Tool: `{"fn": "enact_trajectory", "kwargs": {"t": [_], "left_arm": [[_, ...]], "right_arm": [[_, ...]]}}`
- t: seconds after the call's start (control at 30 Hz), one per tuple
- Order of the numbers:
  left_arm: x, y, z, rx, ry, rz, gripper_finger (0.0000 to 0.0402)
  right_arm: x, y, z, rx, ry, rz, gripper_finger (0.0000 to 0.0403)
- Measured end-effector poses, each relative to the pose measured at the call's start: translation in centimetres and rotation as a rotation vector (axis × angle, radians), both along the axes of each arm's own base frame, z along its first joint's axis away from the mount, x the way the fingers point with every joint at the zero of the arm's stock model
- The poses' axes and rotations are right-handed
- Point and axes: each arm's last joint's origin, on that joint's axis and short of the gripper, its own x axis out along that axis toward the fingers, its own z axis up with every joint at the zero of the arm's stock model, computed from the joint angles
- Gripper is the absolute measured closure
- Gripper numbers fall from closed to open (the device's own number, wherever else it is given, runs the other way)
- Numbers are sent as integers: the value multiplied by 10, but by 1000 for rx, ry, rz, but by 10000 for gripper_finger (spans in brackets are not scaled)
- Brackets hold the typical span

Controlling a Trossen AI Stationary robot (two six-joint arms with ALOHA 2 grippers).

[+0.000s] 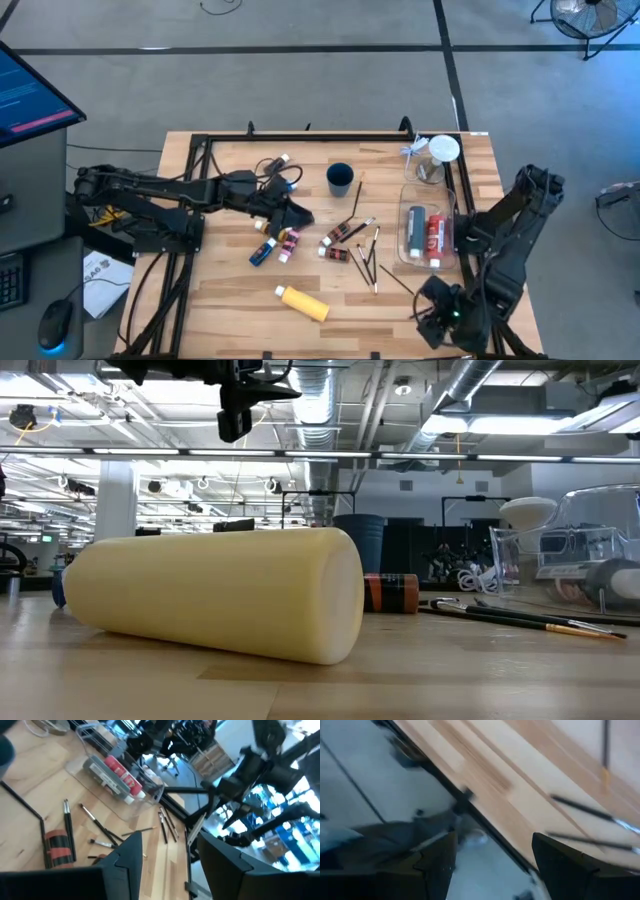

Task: Pick & Place Paint Supplies
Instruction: Put the paint brush into the blue cup

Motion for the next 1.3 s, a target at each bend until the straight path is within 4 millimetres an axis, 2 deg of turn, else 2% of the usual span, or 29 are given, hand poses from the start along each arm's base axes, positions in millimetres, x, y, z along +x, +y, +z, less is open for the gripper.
{"fn": "enact_trajectory", "kwargs": {"t": [0.13,0.47,0.73,0.87,1.03,1.1,1.2,1.3], "left_arm": [[0,-7,0,15,-5,33,253],[0,-16,3,-19,-29,126,253],[0,-22,6,-75,-57,115,253],[0,-26,7,-96,-66,141,253],[-1,-34,9,-114,-88,155,253],[-2,-37,11,-120,-108,164,253],[-2,-42,14,-138,-137,182,253],[-3,-44,15,-141,-150,191,253]], "right_arm": [[-14,-2,-24,-56,68,-11,153],[-21,-23,-81,-136,151,-80,153],[-22,-37,-103,-196,179,-88,169],[-16,-29,-117,-238,160,34,195],[-4,-7,-145,-213,139,170,234],[-2,-2,-151,-234,168,183,249],[4,4,-149,-263,219,183,268],[10,9,-135,-308,266,174,283]]}}
